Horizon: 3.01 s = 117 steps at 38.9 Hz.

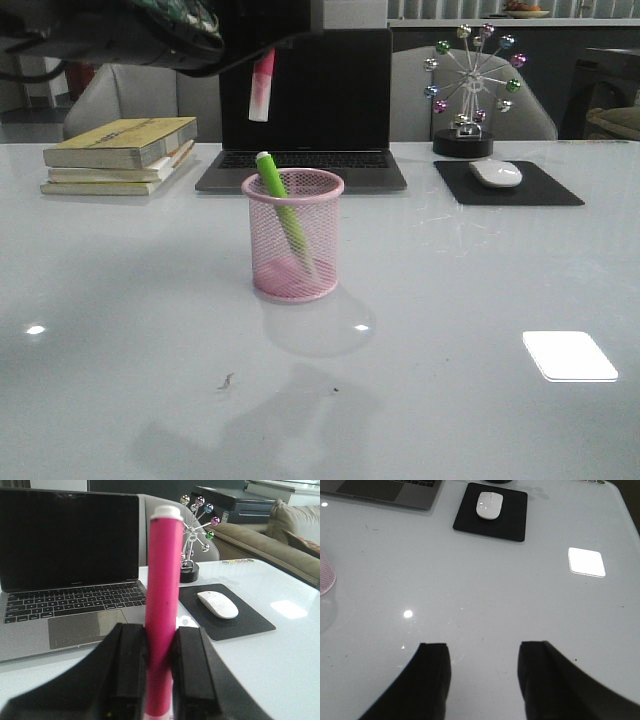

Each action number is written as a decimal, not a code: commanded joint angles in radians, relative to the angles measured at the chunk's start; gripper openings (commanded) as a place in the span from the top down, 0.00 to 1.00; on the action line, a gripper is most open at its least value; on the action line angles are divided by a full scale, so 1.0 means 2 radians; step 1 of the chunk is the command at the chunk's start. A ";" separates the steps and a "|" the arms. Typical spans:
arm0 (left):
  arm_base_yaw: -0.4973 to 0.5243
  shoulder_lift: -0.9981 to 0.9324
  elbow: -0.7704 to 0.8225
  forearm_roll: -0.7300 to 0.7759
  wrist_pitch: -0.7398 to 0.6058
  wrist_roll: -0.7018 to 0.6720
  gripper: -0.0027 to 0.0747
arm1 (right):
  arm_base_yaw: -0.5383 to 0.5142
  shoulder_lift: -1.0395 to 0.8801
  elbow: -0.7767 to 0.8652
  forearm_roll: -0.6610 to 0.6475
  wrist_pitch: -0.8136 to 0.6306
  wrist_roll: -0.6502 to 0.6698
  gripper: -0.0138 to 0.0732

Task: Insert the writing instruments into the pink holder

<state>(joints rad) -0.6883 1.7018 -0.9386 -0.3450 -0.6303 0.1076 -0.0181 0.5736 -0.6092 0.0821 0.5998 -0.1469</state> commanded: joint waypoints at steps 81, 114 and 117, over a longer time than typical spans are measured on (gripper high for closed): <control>0.182 -0.243 -0.009 0.092 0.196 0.030 0.45 | -0.004 -0.001 -0.014 -0.001 -0.036 -0.001 0.34; 0.371 -0.574 0.167 0.104 0.439 0.036 0.45 | -0.004 -0.001 -0.014 -0.001 -0.036 -0.001 0.34; 0.371 -0.588 0.178 0.104 0.440 0.036 0.45 | -0.004 -0.001 -0.014 -0.001 -0.036 -0.001 0.34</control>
<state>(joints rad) 0.0531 0.5547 -0.5744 -0.1338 0.3192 0.1801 -0.0181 0.5736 -0.6092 0.0821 0.6020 -0.1469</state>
